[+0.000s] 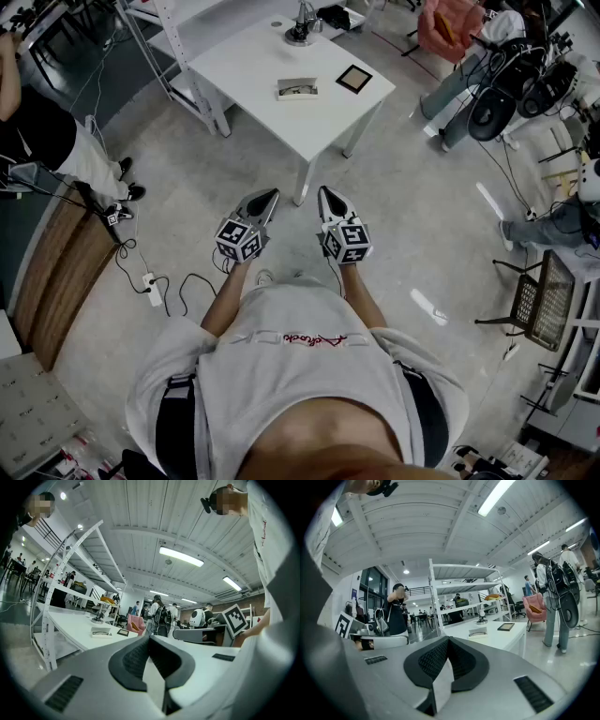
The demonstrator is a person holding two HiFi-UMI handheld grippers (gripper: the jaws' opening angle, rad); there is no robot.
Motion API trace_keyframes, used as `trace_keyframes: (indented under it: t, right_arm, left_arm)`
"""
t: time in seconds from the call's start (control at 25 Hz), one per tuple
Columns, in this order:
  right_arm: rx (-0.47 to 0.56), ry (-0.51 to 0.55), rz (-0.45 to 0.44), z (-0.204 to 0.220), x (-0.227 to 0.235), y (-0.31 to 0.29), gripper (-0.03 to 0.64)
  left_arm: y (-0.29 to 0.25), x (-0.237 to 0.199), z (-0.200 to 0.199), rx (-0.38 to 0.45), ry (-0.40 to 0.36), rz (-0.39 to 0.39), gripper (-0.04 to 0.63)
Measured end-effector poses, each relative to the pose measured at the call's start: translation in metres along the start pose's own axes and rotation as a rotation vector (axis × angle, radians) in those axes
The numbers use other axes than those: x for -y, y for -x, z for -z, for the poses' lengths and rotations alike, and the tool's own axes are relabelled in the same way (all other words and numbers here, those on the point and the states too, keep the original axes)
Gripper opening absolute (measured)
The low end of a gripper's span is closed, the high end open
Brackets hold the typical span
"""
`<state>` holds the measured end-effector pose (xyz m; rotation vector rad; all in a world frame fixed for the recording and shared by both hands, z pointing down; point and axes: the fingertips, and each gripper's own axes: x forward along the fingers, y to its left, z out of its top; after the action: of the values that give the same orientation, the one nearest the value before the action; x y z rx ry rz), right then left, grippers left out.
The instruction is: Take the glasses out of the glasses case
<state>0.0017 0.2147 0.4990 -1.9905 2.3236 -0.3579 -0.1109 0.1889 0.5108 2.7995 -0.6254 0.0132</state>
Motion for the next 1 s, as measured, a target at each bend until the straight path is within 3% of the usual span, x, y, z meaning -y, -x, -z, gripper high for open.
trace_keyframes:
  t: [0.72,1.0]
  right_arm:
    - [-0.009,-0.072,-0.019,0.007,0.024,-0.007,0.012]
    - [-0.029,-0.045,-0.022,0.011,0.041,0.002,0.012]
  left_arm:
    - [-0.017,0.002,0.005,-0.02,0.002,-0.037,0.003]
    - [-0.025,0.009,0.012,-0.018,0.011,-0.072,0.003]
